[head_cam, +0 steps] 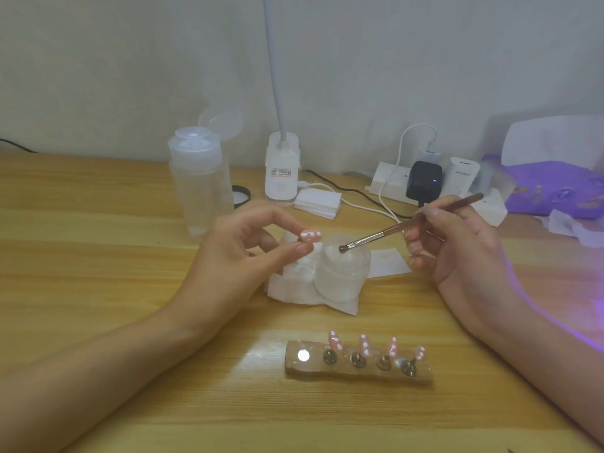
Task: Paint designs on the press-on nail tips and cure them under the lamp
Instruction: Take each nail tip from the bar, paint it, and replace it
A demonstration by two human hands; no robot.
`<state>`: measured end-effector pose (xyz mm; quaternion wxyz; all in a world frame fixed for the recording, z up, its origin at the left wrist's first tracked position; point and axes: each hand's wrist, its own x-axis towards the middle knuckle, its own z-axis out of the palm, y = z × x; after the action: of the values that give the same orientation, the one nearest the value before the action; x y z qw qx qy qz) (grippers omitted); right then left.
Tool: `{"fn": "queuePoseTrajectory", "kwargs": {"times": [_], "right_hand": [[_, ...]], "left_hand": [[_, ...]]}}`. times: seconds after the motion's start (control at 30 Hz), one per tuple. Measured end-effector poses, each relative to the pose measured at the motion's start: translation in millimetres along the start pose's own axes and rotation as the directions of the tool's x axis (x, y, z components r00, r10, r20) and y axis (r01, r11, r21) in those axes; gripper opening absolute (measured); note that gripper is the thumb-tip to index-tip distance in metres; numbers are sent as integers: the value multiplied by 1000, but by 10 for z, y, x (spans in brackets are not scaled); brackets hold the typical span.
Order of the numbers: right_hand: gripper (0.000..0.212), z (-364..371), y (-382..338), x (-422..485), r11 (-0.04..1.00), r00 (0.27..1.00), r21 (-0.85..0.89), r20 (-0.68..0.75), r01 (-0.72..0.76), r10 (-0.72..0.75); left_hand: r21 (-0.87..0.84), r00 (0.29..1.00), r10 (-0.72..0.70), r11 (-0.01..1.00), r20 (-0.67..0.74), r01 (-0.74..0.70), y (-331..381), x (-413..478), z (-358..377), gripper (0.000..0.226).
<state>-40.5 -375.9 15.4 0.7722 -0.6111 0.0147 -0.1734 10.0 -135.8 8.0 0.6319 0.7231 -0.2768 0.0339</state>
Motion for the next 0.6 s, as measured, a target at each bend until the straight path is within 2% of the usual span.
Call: {"fn": "queuePoseTrajectory", "kwargs": {"times": [0.23,0.37,0.6], "right_hand": [[29,13,-10,11,997,999,59,-4,-40,40],[24,8,-14,20,997,999,77,-16,-29,30],[21,26,-4,15,1000,999,13,31,12,-13]], "left_hand": [[38,998,34,999,54,-36,37,11,42,6],[41,998,11,999,63,-13,19,1,31,10],[61,994,-2,998,108,-5,-16,-8,16,14]]}}
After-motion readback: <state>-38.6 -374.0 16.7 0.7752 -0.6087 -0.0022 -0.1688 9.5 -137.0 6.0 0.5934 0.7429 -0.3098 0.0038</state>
